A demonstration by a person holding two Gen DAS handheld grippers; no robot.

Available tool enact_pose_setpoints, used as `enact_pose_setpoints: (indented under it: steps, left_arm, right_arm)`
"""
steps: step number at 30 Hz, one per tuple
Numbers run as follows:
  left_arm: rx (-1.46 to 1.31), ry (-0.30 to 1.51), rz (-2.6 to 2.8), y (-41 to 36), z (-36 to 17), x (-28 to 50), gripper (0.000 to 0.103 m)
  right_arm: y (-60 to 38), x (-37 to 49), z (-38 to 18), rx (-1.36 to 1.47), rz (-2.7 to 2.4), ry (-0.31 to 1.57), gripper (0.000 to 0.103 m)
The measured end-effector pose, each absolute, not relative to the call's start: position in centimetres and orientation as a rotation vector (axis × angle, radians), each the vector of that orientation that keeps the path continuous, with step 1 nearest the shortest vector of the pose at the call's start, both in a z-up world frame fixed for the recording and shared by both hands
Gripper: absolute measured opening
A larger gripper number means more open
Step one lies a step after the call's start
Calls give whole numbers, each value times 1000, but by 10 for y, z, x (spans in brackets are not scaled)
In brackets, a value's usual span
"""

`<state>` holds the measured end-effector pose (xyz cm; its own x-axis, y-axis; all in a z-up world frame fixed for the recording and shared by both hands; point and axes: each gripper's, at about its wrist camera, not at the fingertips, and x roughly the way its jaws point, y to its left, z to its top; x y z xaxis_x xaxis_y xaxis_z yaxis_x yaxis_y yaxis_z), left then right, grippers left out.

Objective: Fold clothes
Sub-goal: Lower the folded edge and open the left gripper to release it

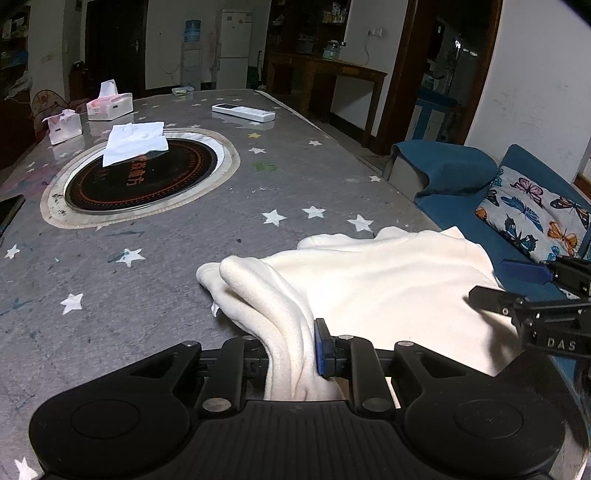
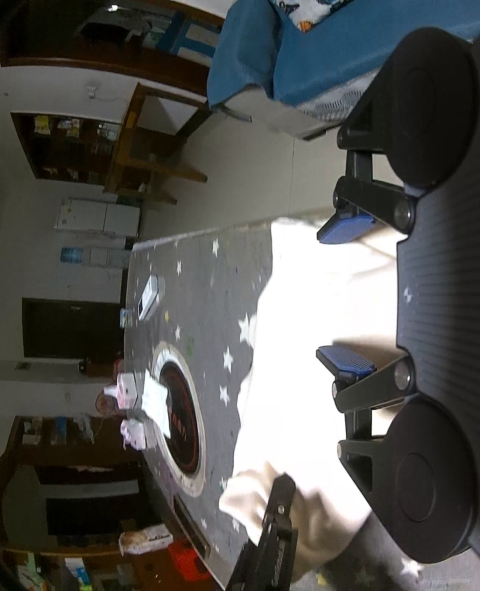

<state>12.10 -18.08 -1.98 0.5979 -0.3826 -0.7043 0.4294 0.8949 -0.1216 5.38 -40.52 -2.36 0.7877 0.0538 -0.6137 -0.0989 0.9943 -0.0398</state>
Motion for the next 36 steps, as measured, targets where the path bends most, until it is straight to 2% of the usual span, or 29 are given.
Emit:
enact_pose_setpoints:
  steps: [7,15,22,25,27,28,30,34,36]
  left_arm:
    - [67,801,-474,-173,-20,119,20]
    - [59,803,-479,-165,-21,118,24]
    - [68,788,-448,-159,-22,118,45]
    - [70,786,-437,-156,-22,118,50]
    - [69,786,-431,-154,-22,118,53]
    - [72,785,-422,-154,-22,118,58]
    - [74,785,-410,-152,-22,118,60]
    - [72,782,-392,-147,-22,118,67]
    - [72,778,-383,-143,-21,117,71]
  right_arm:
    - [-387,47,-29,-62,154,659,63]
    - [-383,45,-37,-47,161,662,71]
    - [-387,41,-35,-36,156,655,76]
    - [-387,42,-33,-35,158,645,85]
    - [-385,43,-31,-36,160,634,86]
    - [-384,43,-30,-33,164,629,89]
    - [-382,46,-29,-28,173,622,95]
    - [-377,51,-32,-25,180,629,98]
    - [-376,52,-35,-17,178,639,102]
